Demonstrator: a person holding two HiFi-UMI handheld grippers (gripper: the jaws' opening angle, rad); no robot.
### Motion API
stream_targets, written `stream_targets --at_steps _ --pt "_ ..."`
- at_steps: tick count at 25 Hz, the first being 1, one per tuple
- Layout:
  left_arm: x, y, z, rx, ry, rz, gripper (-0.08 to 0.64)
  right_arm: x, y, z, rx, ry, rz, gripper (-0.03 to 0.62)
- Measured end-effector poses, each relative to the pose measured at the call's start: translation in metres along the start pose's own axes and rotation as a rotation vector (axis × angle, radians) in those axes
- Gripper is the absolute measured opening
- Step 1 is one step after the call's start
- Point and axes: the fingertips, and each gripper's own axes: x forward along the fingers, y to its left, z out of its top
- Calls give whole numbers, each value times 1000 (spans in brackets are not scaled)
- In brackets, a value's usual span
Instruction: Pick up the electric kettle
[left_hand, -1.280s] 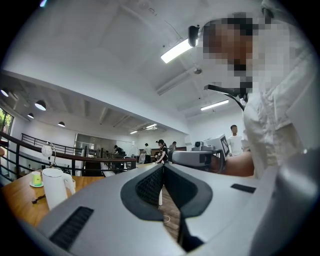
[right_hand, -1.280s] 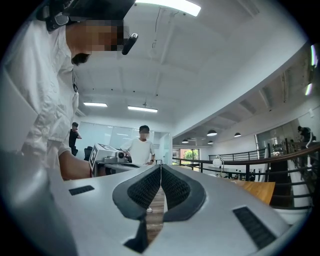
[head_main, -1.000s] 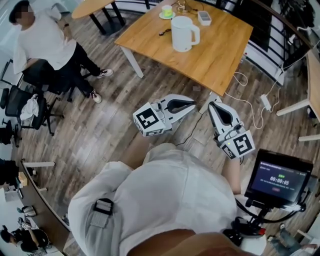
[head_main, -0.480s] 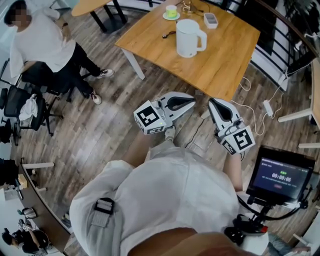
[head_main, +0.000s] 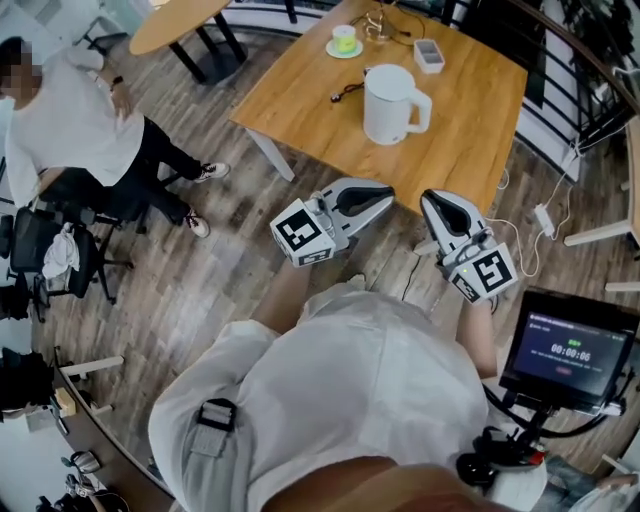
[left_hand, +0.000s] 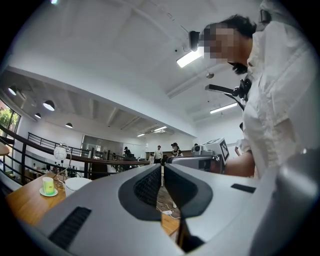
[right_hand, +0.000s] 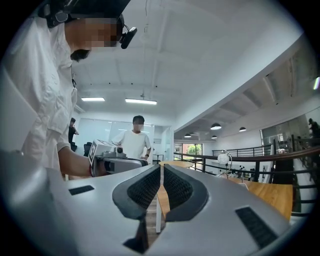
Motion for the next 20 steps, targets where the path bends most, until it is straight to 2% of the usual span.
stream_targets --at_steps 10,16,18,20 --pt "11 68 -18 -8 33 8 11 45 -49 -19 15 24 -29 11" --pt "24 111 -42 -4 79 60 14 63 -93 -47 34 59 -17 11" --pt "28 126 -52 -19 97 90 44 66 -108 -57 42 71 -12 11" --pt "34 136 -62 -43 114 104 121 68 -122 -65 48 82 -8 11"
